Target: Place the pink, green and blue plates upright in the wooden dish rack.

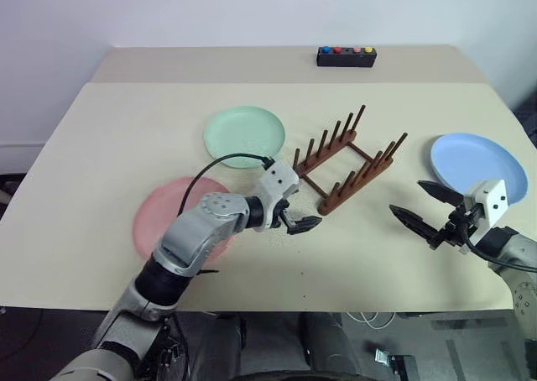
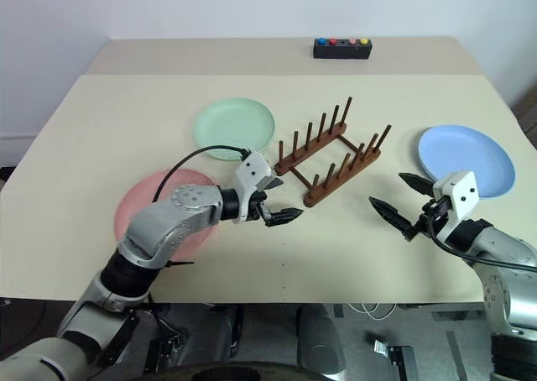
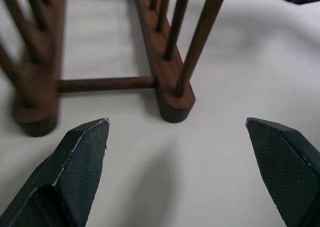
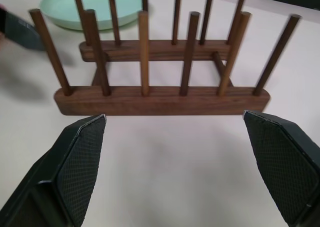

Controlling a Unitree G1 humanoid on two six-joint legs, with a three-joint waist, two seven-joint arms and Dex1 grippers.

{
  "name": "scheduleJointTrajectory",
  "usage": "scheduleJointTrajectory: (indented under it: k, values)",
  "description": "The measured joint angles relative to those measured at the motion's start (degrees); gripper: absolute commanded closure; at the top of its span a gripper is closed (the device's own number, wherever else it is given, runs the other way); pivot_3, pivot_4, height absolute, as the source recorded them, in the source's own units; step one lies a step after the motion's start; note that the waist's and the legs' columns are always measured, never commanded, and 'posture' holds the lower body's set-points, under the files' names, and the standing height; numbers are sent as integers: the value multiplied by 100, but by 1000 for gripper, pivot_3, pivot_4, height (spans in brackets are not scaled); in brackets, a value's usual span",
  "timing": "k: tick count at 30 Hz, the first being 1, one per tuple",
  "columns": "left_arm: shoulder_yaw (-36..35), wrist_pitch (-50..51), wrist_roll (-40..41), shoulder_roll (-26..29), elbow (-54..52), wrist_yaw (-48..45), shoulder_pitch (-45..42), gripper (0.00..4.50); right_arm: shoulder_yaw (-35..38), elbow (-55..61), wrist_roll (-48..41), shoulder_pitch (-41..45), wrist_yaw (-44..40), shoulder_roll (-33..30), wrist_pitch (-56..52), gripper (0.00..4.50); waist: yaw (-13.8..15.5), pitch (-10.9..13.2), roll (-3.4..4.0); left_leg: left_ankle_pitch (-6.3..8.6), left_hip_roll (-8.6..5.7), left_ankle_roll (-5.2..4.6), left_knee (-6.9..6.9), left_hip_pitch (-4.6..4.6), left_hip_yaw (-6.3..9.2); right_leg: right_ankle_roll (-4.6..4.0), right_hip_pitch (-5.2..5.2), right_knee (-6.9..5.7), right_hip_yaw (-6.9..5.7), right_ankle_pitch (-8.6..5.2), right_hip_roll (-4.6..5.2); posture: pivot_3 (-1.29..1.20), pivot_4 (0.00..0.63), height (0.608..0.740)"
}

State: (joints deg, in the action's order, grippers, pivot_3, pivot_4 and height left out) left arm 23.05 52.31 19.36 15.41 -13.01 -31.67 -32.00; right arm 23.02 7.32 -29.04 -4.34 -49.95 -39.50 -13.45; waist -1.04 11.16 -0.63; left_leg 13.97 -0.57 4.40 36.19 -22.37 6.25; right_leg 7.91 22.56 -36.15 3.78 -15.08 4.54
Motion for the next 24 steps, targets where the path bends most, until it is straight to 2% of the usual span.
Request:
scheduleJointTrajectory:
  k: [11, 21, 24]
  values:
    - [544, -199, -649, -699, 1307, 67, -655, 23, 3, 145, 4, -71, 138, 30, 8, 0, 33, 0, 0, 0, -4, 0, 6, -1, 0, 0, -6, 4, 0, -1, 3, 0, 150, 734]
    - [555, -564, -1018, -1084, 1820, 20, -774, 23, 3, 284, -7, -224, 250, 55, 4, 0, 43, -1, 1, 0, -4, 0, 8, 0, 1, 1, -10, 4, 0, -1, 3, 0, 150, 734]
    - [552, -671, -1122, -1138, 1950, 0, -815, 903, 7, 417, -102, -310, 252, 53, -85, 0, 37, -1, 0, 0, -4, 0, 7, 0, 1, 1, -10, 4, 0, -1, 3, 0, 150, 734]
